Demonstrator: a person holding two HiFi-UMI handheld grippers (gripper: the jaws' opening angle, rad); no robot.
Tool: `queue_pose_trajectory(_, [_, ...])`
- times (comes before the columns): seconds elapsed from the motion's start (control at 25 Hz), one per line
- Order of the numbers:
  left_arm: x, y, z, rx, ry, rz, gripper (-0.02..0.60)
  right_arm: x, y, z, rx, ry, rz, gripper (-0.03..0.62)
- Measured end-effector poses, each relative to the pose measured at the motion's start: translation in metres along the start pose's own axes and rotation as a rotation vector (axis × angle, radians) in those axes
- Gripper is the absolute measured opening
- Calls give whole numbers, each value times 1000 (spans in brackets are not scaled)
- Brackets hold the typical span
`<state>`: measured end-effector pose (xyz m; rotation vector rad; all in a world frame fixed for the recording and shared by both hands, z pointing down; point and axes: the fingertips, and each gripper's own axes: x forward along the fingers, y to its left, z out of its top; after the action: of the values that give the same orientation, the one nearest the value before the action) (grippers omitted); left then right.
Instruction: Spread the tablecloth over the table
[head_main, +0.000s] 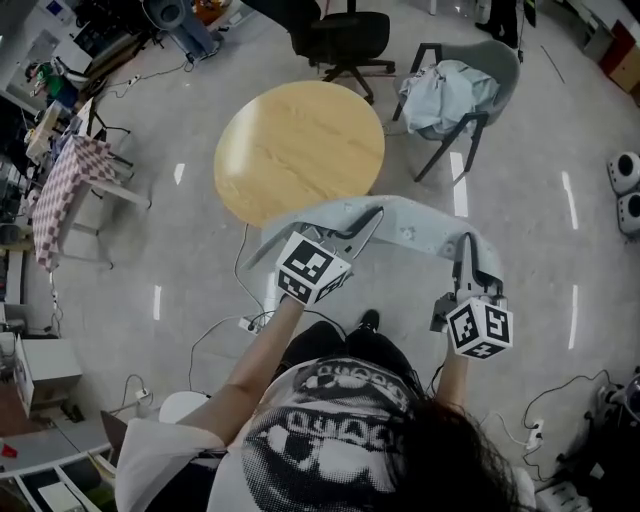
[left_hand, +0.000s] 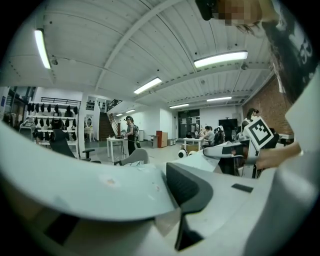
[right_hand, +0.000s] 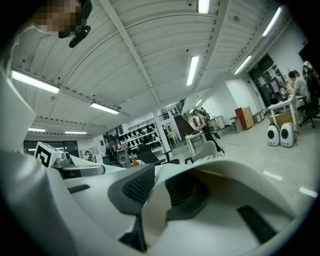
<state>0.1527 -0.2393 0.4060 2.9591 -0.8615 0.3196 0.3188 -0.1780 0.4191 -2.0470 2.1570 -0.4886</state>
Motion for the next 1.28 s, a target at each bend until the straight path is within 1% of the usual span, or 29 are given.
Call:
queue_pose_trajectory(0.28, [39,11,24,47,4,-92,71,12,-17,26,4,-54,-42,67])
queue_pose_trajectory(0.52, [84,16,48,108,-38,-178,71,21,-39,55,8,-136,-97,66])
queue_pose_trajectory(0.76, [132,26,92,191,-96,-292,71,34,-55,98,-38,-229,-170,69])
queue_pose_trajectory(0.96, [169,40,143,290,-177,-403,69,47,-56,140,-78,-334,-244,72])
queue_pose_trajectory(1.08, [189,58,168,331,-212,-472,69,64,-51,158,-92,-376,-286,74])
queue_pose_trajectory(1.28, [217,100,195,359,-223,-555,69,106,-37,174,-88,-402,-333,77])
